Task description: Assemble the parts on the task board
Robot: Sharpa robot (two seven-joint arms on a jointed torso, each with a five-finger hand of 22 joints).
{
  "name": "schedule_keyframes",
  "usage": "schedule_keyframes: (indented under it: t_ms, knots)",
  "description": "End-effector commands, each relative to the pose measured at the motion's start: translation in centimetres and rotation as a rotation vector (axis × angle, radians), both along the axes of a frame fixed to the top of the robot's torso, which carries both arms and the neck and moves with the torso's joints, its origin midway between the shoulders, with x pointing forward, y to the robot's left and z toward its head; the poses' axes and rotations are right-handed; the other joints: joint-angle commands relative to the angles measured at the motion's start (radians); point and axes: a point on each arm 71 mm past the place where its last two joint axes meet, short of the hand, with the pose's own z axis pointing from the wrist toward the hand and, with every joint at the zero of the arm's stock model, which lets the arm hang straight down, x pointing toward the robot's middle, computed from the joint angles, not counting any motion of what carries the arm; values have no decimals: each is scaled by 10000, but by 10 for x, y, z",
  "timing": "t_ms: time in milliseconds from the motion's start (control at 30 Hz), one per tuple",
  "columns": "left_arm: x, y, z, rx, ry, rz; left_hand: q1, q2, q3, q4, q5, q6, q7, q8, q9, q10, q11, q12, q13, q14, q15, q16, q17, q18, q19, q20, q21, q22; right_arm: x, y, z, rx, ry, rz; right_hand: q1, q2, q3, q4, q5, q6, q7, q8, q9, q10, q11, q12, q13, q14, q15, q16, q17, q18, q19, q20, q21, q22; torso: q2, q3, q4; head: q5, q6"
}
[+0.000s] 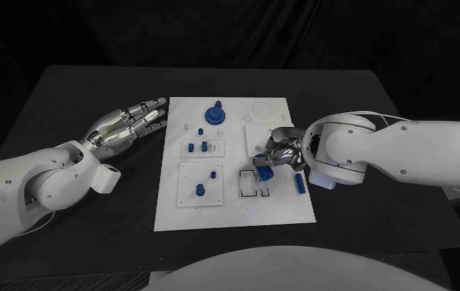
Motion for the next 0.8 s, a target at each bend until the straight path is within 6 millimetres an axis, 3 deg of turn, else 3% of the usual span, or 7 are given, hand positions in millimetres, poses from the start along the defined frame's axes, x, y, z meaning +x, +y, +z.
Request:
schedule_keyframes:
  t_ms: [33,267,800]
  knots:
    - [-1,-1,0,-115,32,-59,-101,19,-11,8,52,35,69,45,17,-11,5,-24,-13,72,0,34,13,6,66,-8,68,9,0,2,-3,107,-674,-282,-192,15,402,-451,-150,-100,31,-69,10,1021,107,26,2633,675,111,-65,708,103,-51,49,-68,1537,-1,3,-8,27,-2]
    - [-2,1,0,-90,55,-25,-92,16,-10,3,54,42,82,47,17,-10,-2,-24,-13,75,10,38,15,7,76,-6,76,19,-4,9,-13,-138,-1070,79,-488,82,332,-459,-621,-188,63,-57,3,1021,140,26,2633,641,143,-159,545,125,-85,89,-186,1511,-2,6,-5,120,-2]
    - [-3,7,0,-29,100,64,-73,10,-5,-8,65,70,100,57,21,-10,-6,-24,-13,77,19,40,15,10,90,-2,86,34,-15,23,-17,-299,-911,717,-745,106,244,-453,-946,-177,61,-37,-32,1021,142,26,2633,618,144,-251,392,138,-85,99,-256,1495,-5,-5,10,256,-2]
